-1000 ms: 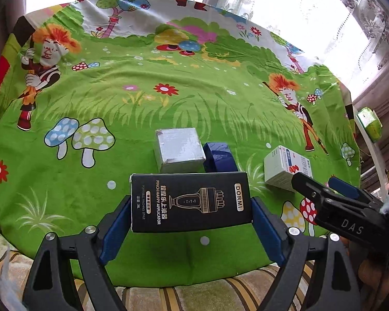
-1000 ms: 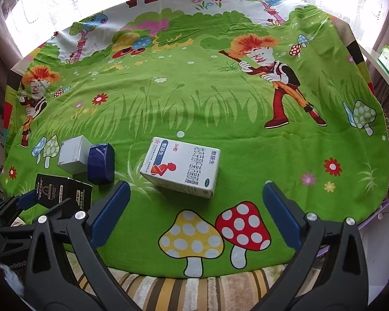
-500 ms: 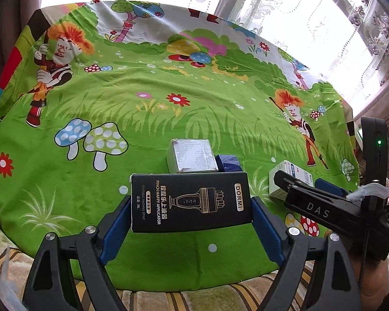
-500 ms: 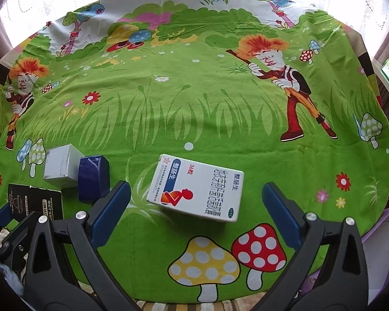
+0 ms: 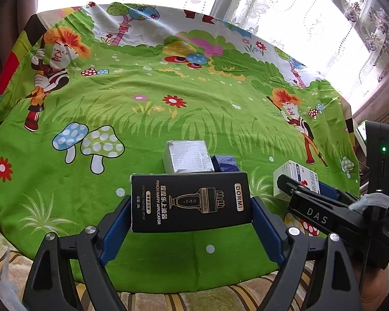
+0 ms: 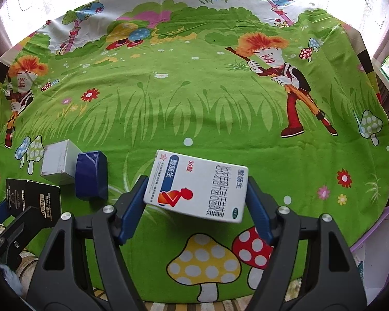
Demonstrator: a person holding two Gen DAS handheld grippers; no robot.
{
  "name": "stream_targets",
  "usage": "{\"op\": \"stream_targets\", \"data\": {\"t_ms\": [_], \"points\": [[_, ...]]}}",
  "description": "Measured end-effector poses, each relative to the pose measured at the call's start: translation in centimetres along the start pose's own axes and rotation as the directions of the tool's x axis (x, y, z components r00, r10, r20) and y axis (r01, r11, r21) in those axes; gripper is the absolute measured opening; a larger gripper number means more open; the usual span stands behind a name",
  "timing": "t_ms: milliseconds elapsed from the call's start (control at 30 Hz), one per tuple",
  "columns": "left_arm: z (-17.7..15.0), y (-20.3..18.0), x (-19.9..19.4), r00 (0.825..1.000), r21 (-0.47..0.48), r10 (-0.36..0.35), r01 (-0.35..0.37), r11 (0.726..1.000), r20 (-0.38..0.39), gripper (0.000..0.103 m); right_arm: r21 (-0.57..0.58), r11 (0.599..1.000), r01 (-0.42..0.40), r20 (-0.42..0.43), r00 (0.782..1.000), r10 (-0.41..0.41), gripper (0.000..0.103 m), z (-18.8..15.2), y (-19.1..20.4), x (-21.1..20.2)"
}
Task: Organize rigid objects
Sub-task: 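Carry both boxes into the storage box and open both tools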
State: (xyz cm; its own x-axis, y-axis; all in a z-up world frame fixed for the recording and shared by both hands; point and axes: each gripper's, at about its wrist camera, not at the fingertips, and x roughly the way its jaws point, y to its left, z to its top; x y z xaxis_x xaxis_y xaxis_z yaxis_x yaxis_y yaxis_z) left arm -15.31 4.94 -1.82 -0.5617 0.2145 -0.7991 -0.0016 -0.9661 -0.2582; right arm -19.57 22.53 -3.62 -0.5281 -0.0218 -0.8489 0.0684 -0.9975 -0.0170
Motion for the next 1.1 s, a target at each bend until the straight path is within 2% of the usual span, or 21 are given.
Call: {"op": "stream_targets", "data": {"t_ms": [300,667,900,1100], "points": [[-0.3,-1.4,-1.6,0.999,0.062,0.003,-0.007,0.998,0.054,0.088,0.013,1.0,-0.01,0.04,0.999,0.009,0.076,-1.6,-1.1,-3.2],[-2.3,-6.0,-4.8,0.993,0.173,-0.094,0.082,0.981,0.067,0.088,0.063,0.997,-0.04,0.09,0.995,0.034,0.076,-5.5,-4.6,-8.2],[-4.4,-10.1,-6.1,0.987,0.263,-0.158,0.147,0.954,0.024,0.088,0.121,0.992,-0.038,0.102,0.994,0.025,0.076,-9.3,-9.3,-11.4],[-6.9,-14.5,-7.0,0.974,0.345,-0.223,0.223,0.912,-0.04,0.088,0.222,0.975,-0.004,0.096,0.995,-0.018,0.076,-13.0,-15.7,-13.5]]}}
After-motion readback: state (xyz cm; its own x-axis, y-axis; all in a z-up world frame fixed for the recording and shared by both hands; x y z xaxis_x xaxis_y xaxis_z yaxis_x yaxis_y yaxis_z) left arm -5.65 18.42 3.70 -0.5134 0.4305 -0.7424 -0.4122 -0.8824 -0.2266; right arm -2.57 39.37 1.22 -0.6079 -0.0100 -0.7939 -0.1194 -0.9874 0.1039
